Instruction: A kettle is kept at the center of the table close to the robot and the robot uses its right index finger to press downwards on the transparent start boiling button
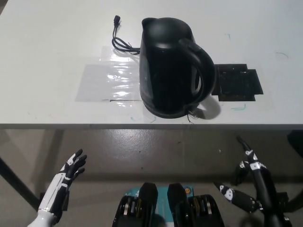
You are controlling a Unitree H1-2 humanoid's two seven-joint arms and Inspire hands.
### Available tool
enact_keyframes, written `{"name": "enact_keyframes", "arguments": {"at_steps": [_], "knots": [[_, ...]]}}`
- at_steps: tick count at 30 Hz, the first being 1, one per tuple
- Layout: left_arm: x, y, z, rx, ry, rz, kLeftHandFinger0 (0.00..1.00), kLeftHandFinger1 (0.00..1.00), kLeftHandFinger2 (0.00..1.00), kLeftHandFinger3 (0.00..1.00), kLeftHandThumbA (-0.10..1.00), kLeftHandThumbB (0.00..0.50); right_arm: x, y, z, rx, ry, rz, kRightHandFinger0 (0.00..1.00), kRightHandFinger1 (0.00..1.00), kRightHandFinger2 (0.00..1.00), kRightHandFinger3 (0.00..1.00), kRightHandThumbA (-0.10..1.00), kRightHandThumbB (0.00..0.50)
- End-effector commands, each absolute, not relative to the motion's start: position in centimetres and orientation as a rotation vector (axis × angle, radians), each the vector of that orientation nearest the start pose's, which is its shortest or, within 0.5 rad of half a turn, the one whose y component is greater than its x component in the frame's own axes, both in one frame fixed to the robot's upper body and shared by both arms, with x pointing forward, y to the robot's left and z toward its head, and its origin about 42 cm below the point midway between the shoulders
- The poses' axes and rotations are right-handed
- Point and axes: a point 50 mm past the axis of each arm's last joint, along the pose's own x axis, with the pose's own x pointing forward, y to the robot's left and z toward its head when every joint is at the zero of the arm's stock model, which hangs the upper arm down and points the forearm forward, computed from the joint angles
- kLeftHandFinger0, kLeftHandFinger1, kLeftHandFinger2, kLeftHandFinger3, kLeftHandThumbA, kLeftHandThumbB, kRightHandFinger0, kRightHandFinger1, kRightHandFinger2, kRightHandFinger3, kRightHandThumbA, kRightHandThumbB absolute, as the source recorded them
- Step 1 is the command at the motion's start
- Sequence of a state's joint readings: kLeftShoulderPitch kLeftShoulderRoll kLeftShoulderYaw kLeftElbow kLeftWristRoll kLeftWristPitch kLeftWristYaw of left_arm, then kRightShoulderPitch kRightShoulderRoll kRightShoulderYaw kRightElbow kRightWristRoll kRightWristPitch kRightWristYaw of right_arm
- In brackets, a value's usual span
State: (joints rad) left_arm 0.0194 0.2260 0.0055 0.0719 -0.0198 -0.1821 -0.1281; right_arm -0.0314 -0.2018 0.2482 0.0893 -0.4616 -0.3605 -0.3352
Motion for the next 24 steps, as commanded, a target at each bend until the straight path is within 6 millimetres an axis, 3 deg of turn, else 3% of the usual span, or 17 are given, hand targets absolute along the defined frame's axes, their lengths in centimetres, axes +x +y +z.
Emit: {"name": "enact_keyframes", "arguments": {"at_steps": [1, 11, 14, 15, 17, 24], "knots": [[28.3, 28.3, 11.0, 0.233, -0.212, -0.191, 1.00, 1.00, 1.00, 1.00, 1.00, 0.329, 29.9, -18.8, 14.3, -0.646, -0.688, 0.030, 0.00, 0.00, 0.06, 1.00, 0.91, 0.253], [28.6, 28.4, 11.2, 0.238, -0.226, -0.200, 1.00, 1.00, 1.00, 1.00, 1.00, 0.326, 32.2, -17.3, 15.0, -0.741, -0.608, 0.074, 0.00, 0.12, 0.33, 1.00, 0.98, 0.254], [28.5, 28.3, 11.2, 0.233, -0.222, -0.192, 1.00, 1.00, 1.00, 1.00, 1.00, 0.346, 32.6, -16.9, 15.2, -0.757, -0.586, 0.093, 0.00, 0.12, 0.32, 1.00, 1.00, 0.256], [28.4, 28.3, 11.3, 0.232, -0.218, -0.188, 1.00, 1.00, 1.00, 1.00, 1.00, 0.349, 32.8, -16.7, 15.2, -0.760, -0.585, 0.093, 0.00, 0.05, 0.24, 1.00, 1.00, 0.254], [28.4, 28.2, 11.3, 0.231, -0.220, -0.189, 1.00, 1.00, 1.00, 1.00, 1.00, 0.348, 33.2, -16.5, 15.0, -0.767, -0.571, 0.097, 0.00, 0.02, 0.21, 1.00, 1.00, 0.264], [28.5, 28.3, 11.4, 0.243, -0.226, -0.198, 1.00, 1.00, 1.00, 1.00, 1.00, 0.340, 34.0, -16.4, 14.2, -0.776, -0.534, 0.118, 0.00, 0.00, 0.20, 1.00, 1.00, 0.257]]}}
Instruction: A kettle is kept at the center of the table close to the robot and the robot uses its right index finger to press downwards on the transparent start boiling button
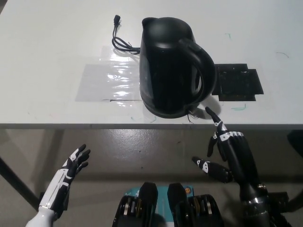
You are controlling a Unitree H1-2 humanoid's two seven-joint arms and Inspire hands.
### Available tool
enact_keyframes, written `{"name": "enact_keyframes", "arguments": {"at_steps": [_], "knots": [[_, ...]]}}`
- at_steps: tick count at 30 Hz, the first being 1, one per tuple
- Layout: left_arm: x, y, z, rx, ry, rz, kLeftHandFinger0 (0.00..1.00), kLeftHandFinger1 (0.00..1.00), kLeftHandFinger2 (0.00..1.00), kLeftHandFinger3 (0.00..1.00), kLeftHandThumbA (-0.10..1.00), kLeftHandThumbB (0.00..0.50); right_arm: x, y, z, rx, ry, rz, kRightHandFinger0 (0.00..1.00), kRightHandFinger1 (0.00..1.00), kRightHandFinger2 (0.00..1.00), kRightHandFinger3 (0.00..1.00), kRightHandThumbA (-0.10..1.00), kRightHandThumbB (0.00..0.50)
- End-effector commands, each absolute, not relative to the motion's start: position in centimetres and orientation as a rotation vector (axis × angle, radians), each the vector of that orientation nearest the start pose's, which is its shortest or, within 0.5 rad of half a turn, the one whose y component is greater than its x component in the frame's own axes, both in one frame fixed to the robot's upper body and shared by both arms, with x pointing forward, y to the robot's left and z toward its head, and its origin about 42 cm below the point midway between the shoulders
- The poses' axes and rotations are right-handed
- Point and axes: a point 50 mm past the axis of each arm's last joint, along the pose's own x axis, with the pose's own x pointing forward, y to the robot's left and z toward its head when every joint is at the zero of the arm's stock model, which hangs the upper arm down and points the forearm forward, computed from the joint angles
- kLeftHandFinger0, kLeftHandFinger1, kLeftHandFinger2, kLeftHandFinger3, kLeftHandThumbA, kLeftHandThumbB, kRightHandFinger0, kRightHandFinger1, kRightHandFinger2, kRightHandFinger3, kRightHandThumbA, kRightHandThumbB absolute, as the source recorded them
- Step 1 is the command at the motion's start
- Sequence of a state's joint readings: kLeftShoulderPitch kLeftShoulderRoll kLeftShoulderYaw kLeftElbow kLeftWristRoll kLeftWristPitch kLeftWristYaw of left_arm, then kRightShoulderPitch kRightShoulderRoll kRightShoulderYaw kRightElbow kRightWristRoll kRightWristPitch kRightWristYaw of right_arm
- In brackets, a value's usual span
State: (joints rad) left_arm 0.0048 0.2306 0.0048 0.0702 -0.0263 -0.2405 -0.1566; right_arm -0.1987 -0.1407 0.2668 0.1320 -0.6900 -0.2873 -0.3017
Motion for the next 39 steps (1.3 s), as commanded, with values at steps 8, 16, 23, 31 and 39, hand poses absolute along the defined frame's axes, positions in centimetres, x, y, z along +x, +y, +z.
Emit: {"name": "enact_keyframes", "arguments": {"at_steps": [8, 16, 23, 31, 39], "knots": [[28.7, 28.3, 11.5, 0.246, -0.234, -0.199, 1.00, 1.00, 1.00, 1.00, 1.00, 0.353, 34.9, -16.4, 13.9, -0.793, -0.501, 0.129, 0.00, 0.00, 0.18, 1.00, 1.00, 0.242], [28.6, 28.4, 11.7, 0.239, -0.231, -0.198, 1.00, 1.00, 1.00, 1.00, 1.00, 0.353, 35.6, -16.0, 14.1, -0.817, -0.474, 0.145, 0.00, 0.00, 0.04, 1.00, 1.00, 0.242], [28.6, 28.4, 11.7, 0.243, -0.237, -0.199, 1.00, 1.00, 1.00, 1.00, 1.00, 0.342, 36.4, -15.7, 14.0, -0.834, -0.456, 0.148, 0.00, 0.00, 0.00, 1.00, 1.00, 0.240], [28.8, 28.5, 11.8, 0.240, -0.239, -0.201, 1.00, 1.00, 1.00, 1.00, 1.00, 0.336, 37.5, -15.2, 14.2, -0.859, -0.445, 0.156, 0.00, 0.00, 0.00, 1.00, 1.00, 0.237], [28.7, 28.5, 11.8, 0.238, -0.236, -0.199, 1.00, 1.00, 1.00, 1.00, 1.00, 0.327, 38.4, -15.0, 13.8, -0.880, -0.409, 0.162, 0.00, 0.00, 0.00, 1.00, 1.00, 0.239]]}}
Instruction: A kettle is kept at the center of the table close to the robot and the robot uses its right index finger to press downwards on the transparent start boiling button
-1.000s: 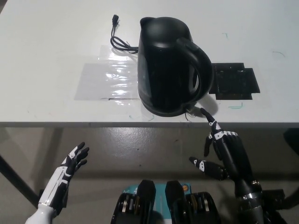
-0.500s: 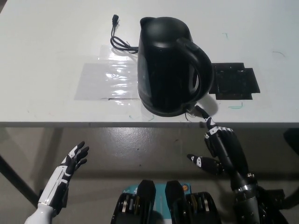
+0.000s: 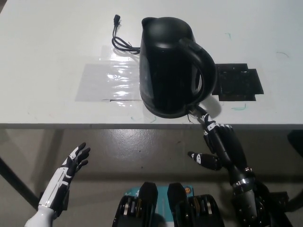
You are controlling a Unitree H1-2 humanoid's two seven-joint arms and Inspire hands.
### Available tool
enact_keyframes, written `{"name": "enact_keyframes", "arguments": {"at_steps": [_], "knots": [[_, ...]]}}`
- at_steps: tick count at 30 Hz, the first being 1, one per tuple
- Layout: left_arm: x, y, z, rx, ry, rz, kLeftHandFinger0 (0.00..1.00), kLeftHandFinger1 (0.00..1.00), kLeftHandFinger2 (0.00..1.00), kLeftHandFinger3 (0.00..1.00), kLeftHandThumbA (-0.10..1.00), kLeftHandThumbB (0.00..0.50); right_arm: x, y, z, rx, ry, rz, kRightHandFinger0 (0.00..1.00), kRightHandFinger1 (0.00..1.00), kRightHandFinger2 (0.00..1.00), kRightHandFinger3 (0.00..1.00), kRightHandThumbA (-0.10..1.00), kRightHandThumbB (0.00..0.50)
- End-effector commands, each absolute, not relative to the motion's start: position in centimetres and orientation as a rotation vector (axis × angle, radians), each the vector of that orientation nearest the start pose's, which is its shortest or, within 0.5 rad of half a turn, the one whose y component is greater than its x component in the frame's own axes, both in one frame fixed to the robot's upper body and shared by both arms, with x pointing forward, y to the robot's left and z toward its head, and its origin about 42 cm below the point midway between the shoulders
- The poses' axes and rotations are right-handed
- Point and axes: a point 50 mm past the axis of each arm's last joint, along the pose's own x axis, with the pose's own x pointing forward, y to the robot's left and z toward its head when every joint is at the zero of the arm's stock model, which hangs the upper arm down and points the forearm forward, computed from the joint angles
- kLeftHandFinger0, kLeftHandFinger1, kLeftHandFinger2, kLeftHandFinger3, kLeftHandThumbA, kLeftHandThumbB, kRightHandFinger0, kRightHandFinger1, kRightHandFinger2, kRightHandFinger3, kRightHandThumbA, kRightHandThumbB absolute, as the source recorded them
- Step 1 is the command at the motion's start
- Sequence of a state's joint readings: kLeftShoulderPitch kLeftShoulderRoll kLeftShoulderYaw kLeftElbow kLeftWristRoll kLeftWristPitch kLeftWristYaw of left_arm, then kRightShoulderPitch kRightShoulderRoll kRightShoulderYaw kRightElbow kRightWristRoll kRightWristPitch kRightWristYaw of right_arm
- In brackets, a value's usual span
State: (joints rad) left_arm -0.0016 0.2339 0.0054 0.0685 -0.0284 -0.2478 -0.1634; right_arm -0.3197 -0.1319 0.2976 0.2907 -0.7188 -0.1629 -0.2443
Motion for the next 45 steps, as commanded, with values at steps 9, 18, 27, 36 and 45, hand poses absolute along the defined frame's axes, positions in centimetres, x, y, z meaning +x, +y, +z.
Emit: {"name": "enact_keyframes", "arguments": {"at_steps": [9, 18, 27, 36, 45], "knots": [[28.8, 28.5, 11.9, 0.240, -0.241, -0.198, 1.00, 1.00, 1.00, 1.00, 1.00, 0.319, 39.1, -14.9, 13.5, -0.899, -0.398, 0.167, 0.00, 0.00, 0.00, 1.00, 1.00, 0.240], [28.9, 28.4, 12.0, 0.239, -0.245, -0.203, 1.00, 1.00, 1.00, 1.00, 1.00, 0.313, 39.4, -14.9, 13.4, -0.898, -0.384, 0.165, 0.00, 0.00, 0.00, 1.00, 1.00, 0.249], [29.1, 28.4, 12.1, 0.240, -0.248, -0.205, 1.00, 1.00, 1.00, 1.00, 1.00, 0.319, 39.6, -15.2, 13.0, -0.907, -0.368, 0.167, 0.00, 0.00, 0.00, 1.00, 1.00, 0.250], [29.1, 28.3, 12.1, 0.229, -0.252, -0.214, 1.00, 1.00, 1.00, 1.00, 1.00, 0.309, 39.9, -15.4, 12.6, -0.925, -0.342, 0.163, 0.00, 0.00, 0.00, 1.00, 1.00, 0.260], [29.0, 28.4, 12.2, 0.236, -0.251, -0.208, 1.00, 1.00, 1.00, 1.00, 1.00, 0.317, 40.1, -15.4, 12.2, -0.943, -0.313, 0.174, 0.00, 0.00, 0.00, 1.00, 1.00, 0.253]]}}
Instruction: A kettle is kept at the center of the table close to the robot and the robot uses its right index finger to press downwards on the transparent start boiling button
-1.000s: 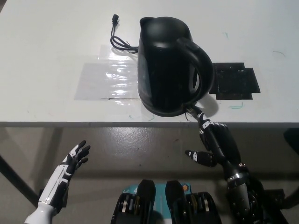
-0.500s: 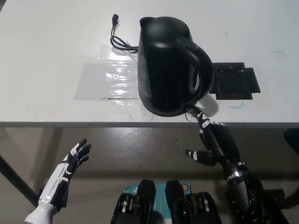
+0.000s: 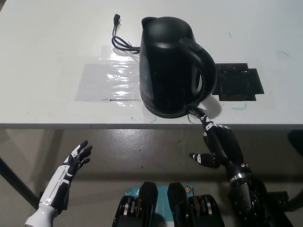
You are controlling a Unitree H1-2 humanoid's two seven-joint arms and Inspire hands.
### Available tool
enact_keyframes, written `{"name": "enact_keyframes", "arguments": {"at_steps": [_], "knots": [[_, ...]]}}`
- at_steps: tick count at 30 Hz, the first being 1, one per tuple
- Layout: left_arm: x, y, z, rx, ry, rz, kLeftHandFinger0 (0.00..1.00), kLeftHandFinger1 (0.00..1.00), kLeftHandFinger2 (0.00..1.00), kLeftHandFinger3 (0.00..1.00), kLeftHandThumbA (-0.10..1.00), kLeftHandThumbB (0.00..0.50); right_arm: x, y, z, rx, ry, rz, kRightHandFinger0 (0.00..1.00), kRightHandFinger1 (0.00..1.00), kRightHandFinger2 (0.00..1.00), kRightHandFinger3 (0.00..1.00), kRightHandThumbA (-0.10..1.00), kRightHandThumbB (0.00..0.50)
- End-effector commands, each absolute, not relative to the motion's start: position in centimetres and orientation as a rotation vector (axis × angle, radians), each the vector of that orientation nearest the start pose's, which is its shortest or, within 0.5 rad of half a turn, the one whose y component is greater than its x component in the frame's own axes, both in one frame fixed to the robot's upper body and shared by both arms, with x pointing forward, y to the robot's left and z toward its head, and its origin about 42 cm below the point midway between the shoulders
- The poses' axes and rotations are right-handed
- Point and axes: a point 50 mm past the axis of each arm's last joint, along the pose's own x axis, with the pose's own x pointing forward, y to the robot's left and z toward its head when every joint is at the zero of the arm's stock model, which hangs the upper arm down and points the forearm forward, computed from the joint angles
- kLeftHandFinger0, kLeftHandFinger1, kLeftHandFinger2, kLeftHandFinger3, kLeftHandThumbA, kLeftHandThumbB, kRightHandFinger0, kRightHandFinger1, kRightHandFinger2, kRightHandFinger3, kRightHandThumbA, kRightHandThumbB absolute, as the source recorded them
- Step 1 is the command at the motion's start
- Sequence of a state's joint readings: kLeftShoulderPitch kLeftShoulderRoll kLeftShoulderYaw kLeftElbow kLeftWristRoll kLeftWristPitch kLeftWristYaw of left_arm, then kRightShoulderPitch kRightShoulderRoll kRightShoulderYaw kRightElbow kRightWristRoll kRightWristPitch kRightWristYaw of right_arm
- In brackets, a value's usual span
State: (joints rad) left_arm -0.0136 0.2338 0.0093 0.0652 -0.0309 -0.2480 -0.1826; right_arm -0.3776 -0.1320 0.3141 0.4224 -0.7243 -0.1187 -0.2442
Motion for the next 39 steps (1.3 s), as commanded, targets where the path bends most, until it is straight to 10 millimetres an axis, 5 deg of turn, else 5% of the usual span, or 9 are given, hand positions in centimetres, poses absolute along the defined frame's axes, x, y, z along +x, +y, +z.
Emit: {"name": "enact_keyframes", "arguments": {"at_steps": [1, 39], "knots": [[29.0, 28.3, 12.2, 0.238, -0.255, -0.209, 1.00, 1.00, 1.00, 1.00, 1.00, 0.315, 40.1, -15.4, 12.1, -0.940, -0.311, 0.175, 0.00, 0.00, 0.00, 1.00, 1.00, 0.251], [29.1, 28.5, 12.2, 0.249, -0.248, -0.206, 1.00, 1.00, 1.00, 1.00, 1.00, 0.337, 40.4, -15.1, 12.1, -0.962, -0.315, 0.193, 0.00, 0.00, 0.00, 1.00, 1.00, 0.282]]}}
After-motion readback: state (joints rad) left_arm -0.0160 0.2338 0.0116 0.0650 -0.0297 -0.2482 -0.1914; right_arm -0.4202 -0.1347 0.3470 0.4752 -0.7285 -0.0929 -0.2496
